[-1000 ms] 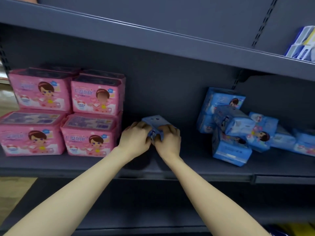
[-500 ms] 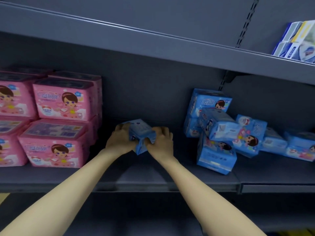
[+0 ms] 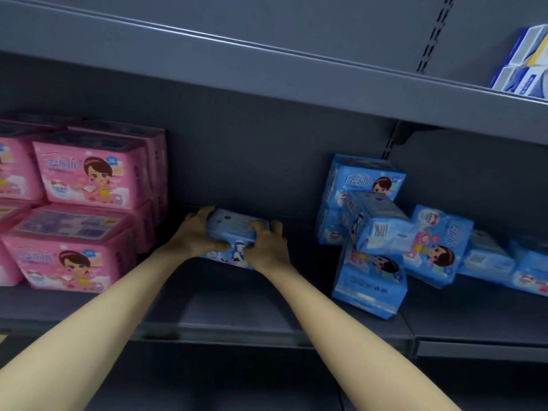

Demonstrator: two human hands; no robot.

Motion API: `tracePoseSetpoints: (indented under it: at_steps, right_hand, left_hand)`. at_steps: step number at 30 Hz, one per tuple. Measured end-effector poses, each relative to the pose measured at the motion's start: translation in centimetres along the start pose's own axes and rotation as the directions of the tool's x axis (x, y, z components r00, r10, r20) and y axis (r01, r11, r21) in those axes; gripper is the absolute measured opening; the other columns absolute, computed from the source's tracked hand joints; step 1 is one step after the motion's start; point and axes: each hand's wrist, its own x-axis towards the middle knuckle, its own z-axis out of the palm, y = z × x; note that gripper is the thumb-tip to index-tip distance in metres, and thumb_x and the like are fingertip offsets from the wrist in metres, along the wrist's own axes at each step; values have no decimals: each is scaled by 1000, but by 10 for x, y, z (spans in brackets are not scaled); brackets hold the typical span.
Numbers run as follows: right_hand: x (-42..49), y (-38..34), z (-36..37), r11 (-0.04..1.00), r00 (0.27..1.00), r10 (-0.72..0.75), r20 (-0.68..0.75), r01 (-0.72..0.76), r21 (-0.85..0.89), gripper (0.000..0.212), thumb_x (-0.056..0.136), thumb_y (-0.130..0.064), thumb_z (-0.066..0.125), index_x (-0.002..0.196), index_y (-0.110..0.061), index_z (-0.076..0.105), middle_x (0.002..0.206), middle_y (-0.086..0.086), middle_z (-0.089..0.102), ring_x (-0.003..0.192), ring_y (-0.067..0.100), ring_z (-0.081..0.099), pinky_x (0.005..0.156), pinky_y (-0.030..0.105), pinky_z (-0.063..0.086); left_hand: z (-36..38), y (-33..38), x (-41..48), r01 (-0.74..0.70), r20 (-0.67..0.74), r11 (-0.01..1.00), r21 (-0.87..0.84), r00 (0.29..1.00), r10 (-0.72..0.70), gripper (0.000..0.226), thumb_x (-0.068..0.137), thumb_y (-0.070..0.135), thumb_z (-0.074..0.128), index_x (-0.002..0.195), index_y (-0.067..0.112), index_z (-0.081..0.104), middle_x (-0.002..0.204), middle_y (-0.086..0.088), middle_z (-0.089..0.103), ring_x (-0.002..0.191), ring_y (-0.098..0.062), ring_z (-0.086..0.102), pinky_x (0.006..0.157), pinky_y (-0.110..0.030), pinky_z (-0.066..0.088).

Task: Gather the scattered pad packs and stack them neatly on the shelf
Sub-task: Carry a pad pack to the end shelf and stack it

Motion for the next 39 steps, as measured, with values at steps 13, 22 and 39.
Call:
tracePoseSetpoints:
  at_steps: [13, 22, 39]
  right_hand:
    - [-5, -9, 3, 995, 968, 44, -248, -22, 93, 53, 88, -7, 56, 137, -20, 43, 141, 10, 26, 119, 34, 45, 102, 35, 41]
    - [-31, -21, -54, 999, 804, -37, -594, 46, 0, 58, 82, -5, 58, 138, -14, 44, 152, 16, 14, 132, 38, 23, 109, 37, 24]
    - [-125, 60, -155, 975, 466, 90, -880, -223, -18, 55, 79, 7, 49, 132, -7, 49, 148, 20, 23, 114, 36, 34, 80, 15, 16]
  left_hand:
    - [8, 33, -3, -208, -92, 978, 1, 974, 207, 69, 62, 20, 81, 126, 21, 55, 124, -10, 55, 112, -22, 52, 90, -26, 42]
    - [-6, 106, -18, -484, -278, 864, -139, 856, 435, 64, 68, 7, 78, 127, 16, 55, 126, -14, 48, 111, -20, 48, 79, -8, 30]
    - [68, 260, -75, -701, -137, 642, -311, 701, 699, 59, 68, 14, 74, 125, 20, 57, 128, -11, 50, 121, -23, 45, 93, -20, 33]
